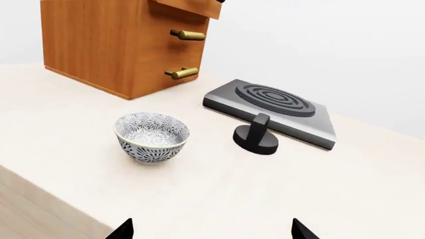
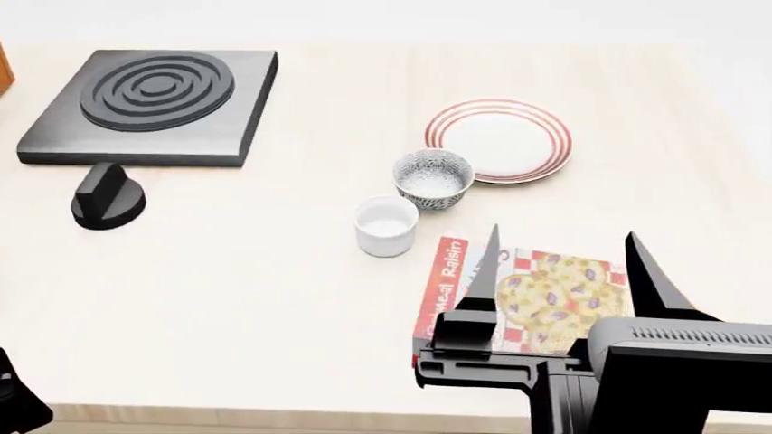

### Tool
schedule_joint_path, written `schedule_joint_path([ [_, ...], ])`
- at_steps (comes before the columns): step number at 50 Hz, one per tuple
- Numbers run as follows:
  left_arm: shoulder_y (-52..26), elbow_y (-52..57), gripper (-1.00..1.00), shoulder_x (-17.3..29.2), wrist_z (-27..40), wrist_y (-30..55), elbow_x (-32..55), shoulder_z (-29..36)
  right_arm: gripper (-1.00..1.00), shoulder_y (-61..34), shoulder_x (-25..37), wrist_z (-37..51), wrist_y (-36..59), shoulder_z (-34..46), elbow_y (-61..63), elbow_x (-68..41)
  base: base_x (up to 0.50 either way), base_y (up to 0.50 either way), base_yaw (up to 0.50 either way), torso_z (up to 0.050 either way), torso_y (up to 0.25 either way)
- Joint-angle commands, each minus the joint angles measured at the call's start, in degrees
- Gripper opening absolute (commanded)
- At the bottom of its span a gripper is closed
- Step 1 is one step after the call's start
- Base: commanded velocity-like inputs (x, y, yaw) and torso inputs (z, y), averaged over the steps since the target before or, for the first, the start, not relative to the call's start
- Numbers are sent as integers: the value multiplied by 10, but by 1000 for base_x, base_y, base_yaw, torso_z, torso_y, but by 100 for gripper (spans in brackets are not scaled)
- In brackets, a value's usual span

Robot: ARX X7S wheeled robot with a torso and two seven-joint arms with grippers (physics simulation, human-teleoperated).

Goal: Pick the akita bowl between the plate and the ramekin and place it on the plate.

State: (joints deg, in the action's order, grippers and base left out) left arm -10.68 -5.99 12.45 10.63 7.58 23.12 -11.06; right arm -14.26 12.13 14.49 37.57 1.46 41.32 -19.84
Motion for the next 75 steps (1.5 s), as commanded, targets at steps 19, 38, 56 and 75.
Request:
schedule_joint_path([
  [19,3,4,100,5,5,-1,4,6,100,-1,14,4,2,15,2,-7,110,0,0,0,0],
  [38,2,1,100,7,8,-4,7,10,100,-1,15,7,-4,18,-4,-13,123,0,0,0,0],
  [56,2,-2,100,10,10,-7,9,13,100,-2,18,12,-10,19,-9,-17,271,0,0,0,0],
  [75,1,-7,100,12,12,-12,10,18,100,-2,22,18,-9,20,-7,-25,271,0,0,0,0],
])
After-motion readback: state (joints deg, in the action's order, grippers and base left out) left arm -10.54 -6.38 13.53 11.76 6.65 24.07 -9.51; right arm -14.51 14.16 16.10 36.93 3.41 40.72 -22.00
